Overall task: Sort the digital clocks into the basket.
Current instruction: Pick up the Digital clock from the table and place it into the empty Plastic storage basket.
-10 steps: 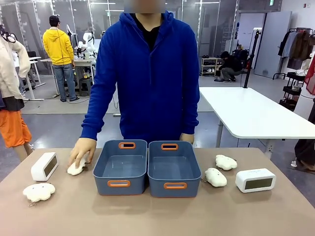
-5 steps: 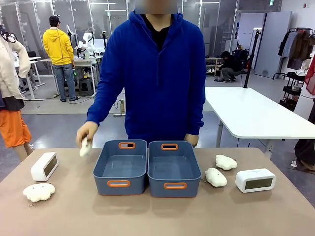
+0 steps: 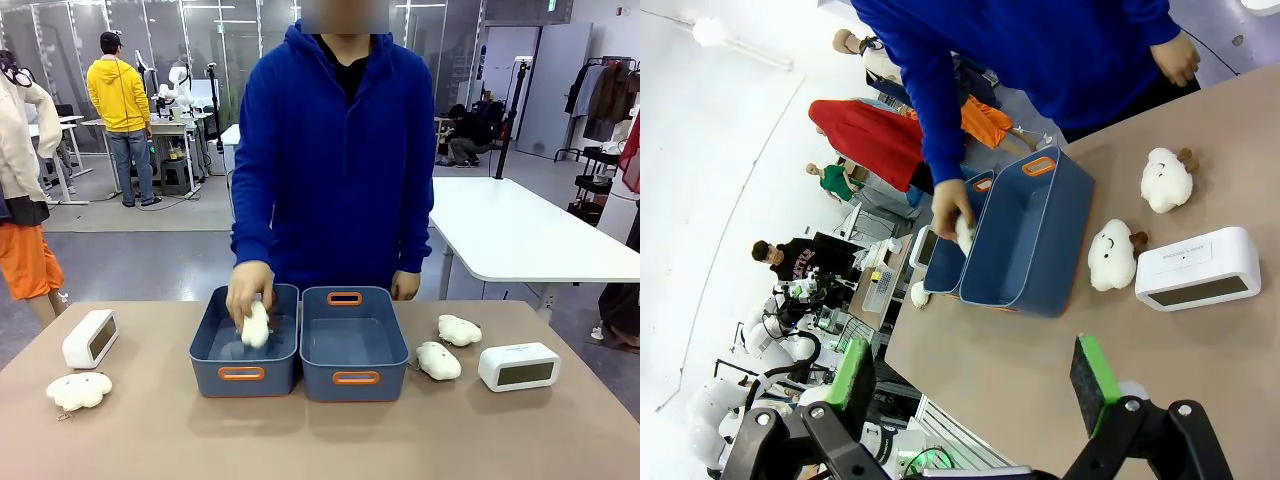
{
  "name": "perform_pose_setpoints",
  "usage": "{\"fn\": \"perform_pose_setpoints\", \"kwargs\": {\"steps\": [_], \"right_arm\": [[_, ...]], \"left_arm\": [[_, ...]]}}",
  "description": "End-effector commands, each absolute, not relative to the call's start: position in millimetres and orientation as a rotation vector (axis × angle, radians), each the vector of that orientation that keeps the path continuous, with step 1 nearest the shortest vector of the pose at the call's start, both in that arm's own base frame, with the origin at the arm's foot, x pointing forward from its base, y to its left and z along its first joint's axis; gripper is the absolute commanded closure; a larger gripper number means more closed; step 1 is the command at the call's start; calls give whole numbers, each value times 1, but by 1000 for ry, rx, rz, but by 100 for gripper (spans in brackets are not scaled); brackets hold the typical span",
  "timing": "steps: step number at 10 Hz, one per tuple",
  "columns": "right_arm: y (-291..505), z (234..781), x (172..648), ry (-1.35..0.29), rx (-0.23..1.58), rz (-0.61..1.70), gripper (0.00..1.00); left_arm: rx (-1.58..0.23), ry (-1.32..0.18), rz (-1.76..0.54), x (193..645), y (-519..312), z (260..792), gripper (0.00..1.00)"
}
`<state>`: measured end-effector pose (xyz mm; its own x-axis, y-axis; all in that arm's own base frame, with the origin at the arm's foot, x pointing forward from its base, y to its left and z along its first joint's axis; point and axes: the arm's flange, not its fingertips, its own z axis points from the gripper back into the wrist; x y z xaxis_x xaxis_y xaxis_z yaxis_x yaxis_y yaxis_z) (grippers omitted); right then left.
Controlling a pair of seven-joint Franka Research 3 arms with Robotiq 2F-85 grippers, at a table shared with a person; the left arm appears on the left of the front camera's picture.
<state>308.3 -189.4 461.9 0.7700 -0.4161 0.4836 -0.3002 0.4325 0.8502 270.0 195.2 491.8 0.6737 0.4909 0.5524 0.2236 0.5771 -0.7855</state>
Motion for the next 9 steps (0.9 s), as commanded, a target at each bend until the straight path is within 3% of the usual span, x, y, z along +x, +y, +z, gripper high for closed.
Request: {"fn": "perform_pose_setpoints", "kwargs": {"steps": [1, 5, 8, 9], "right_arm": [[-190, 463, 309, -741, 1159, -76, 0], [-182, 480, 312, -755, 1044, 24, 0], [-155, 496, 324, -735, 693, 396, 0], [-137, 500, 337, -699, 489, 549, 0]], "left_arm": [[-986, -850, 171, 272, 195, 492, 0], [-986, -850, 171, 272, 195, 492, 0], [-986, -850, 171, 272, 195, 492, 0], [-986, -850, 171, 272, 195, 492, 0]]}}
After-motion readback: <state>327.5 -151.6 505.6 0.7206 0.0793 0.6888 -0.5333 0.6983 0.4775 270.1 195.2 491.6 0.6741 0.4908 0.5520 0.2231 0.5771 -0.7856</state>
